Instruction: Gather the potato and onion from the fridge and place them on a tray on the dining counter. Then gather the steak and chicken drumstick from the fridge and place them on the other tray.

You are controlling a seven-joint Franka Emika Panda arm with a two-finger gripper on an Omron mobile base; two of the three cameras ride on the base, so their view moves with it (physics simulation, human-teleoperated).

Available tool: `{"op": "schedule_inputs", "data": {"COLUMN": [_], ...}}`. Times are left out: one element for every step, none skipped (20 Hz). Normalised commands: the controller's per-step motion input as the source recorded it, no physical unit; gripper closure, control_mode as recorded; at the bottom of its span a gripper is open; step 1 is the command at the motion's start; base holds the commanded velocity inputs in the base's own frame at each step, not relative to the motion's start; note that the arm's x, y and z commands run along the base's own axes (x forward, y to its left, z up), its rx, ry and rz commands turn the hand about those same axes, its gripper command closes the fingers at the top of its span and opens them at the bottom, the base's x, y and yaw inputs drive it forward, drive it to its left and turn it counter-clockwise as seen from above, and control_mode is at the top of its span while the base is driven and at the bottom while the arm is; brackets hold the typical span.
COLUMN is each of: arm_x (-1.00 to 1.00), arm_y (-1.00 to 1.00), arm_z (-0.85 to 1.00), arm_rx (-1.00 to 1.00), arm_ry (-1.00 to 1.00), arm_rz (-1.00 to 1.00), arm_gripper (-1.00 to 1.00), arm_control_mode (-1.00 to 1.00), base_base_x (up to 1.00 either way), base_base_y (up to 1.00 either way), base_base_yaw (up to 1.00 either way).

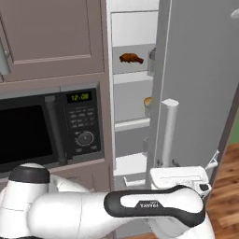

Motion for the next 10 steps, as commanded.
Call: {"op": "schedule_inputs", "data": {"arm_x": [-0.81,-0.84,-0.80,-0.75,-0.69,-0.59,-0.60,-0.64,-0.62,-0.25], "arm_y": [0.00,0.66,0.80,0.91,0.96,0.97,0.95,0.96,0.99,1.00], "arm_z": [-0.50,-0.26,-0.16,-0.10,0.00,0.00,0.00,0.00,0.31,0.56], "arm_rx": [0.00,0.00,0.00,0.00,0.00,0.00,0.00,0.00,0.00,-0.05], "arm_ry": [-0.14,-0.48,-0.54,-0.57,-0.60,-0.63,-0.62,-0.61,-0.61,-0.51], "arm_rz": [-0.75,-0.63,-0.61,-0.61,-0.61,-0.61,-0.61,-0.61,-0.58,-0.54], "arm_gripper": [1.00,1.00,-1.00,-1.00,-1.00,-1.00,-1.00,-1.00,-1.00,-1.00], "arm_control_mode": [-1.00,-1.00,-1.00,-1.00,-1.00,-1.00,-1.00,-1.00,-1.00,-1.00], "base_base_x": [0.00,0.00,0.00,0.00,0.00,0.00,0.00,0.00,0.00,0.00], "base_base_y": [0.00,0.00,0.00,0.00,0.00,0.00,0.00,0.00,0.00,0.00], "base_base_yaw": [0.00,0.00,0.00,0.00,0.00,0.00,0.00,0.00,0.00,0.00]}}
